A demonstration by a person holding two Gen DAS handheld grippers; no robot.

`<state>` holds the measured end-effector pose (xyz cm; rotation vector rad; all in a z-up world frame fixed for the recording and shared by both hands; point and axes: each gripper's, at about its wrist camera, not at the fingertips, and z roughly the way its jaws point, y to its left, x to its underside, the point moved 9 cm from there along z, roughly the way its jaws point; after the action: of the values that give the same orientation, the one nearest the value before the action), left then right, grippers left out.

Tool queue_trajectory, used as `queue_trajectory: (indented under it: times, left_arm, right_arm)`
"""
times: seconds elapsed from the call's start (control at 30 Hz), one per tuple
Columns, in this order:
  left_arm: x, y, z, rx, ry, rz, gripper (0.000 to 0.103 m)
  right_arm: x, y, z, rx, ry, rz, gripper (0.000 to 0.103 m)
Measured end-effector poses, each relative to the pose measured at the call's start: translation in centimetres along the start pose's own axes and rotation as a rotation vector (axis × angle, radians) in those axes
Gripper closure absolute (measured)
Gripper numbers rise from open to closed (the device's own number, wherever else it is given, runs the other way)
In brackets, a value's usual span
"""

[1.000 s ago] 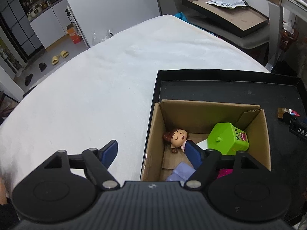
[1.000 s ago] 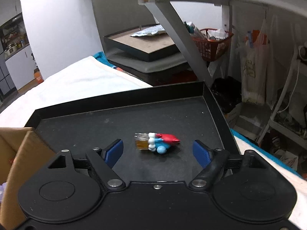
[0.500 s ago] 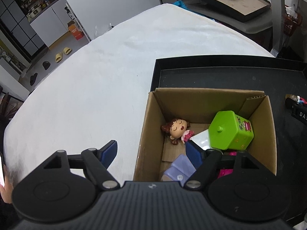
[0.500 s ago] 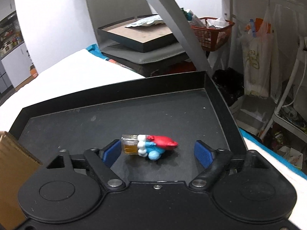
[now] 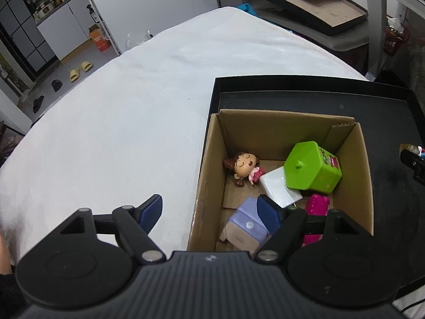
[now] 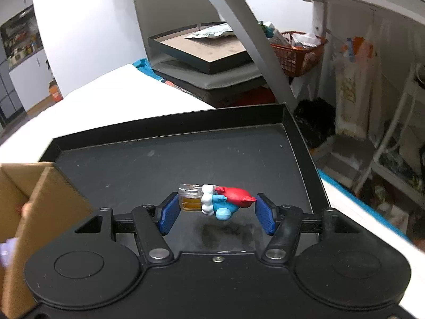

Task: Organize rigid objects
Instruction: 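Carry the blue-red figure into the cardboard box with the right gripper and release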

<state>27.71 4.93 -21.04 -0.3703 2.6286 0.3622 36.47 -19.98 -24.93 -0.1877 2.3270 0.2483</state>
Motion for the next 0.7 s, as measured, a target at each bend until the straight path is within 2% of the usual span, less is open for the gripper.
queue_trajectory:
  times: [0.37, 0.7]
  left_arm:
    - [1.0, 1.1, -0.4, 0.071, -0.01, -0.02, 0.026]
    - [1.5, 2.1, -0.1, 0.117, -0.014, -0.056, 0.026]
  right_arm:
    - [-0.8, 2.3, -5.3, 0.016, -0.02, -0.024, 0.043]
    - [-0.7, 5.0, -8.4, 0.027, -0.035, -0.068, 0.043]
